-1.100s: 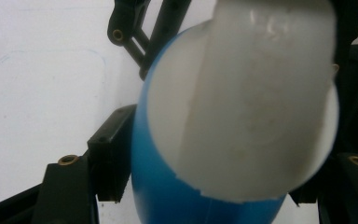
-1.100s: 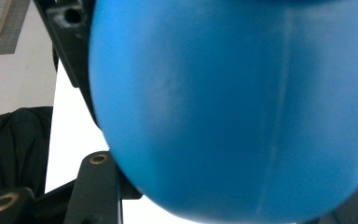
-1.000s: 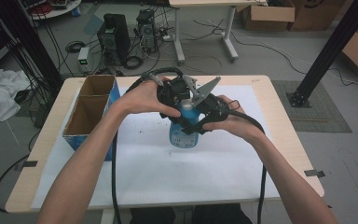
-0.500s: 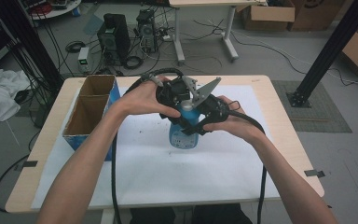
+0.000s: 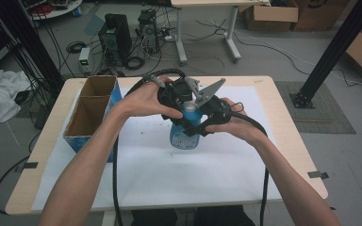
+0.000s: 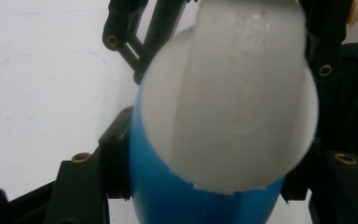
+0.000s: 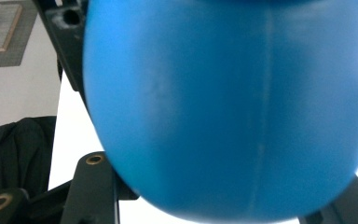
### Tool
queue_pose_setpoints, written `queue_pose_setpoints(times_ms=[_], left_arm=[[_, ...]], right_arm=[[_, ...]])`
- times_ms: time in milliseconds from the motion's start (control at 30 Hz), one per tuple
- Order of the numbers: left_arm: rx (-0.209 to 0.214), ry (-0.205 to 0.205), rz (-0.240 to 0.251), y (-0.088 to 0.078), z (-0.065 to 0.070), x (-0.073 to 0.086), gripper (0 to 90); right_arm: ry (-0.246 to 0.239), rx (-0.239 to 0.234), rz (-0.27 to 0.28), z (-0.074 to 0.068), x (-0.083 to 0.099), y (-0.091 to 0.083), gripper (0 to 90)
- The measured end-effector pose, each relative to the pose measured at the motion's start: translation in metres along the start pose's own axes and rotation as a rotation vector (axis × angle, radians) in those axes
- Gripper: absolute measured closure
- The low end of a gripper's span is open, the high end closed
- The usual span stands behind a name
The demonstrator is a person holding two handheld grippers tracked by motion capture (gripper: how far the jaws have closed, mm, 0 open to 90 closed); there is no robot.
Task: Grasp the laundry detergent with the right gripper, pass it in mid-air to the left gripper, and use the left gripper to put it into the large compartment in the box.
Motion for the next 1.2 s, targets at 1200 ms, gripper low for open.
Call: queue_pose_setpoints(times_ms=[1200], left_arm=[[-0.005,-0.056,0.000,-0.010,0.000,0.007,37.3]], right_arm=[[0.061,0.041,-0.032,0.005,0.012,-0.015,15.2]])
Point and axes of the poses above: each handheld gripper's, and its own axes: y roughly forward along the jaws, x roughly out of its underside, z roughly to its right, the point moved 5 cm from there along y, roughly forward along the jaws, and after that the axes turned 7 degrees about x, right-handed, at the moved point
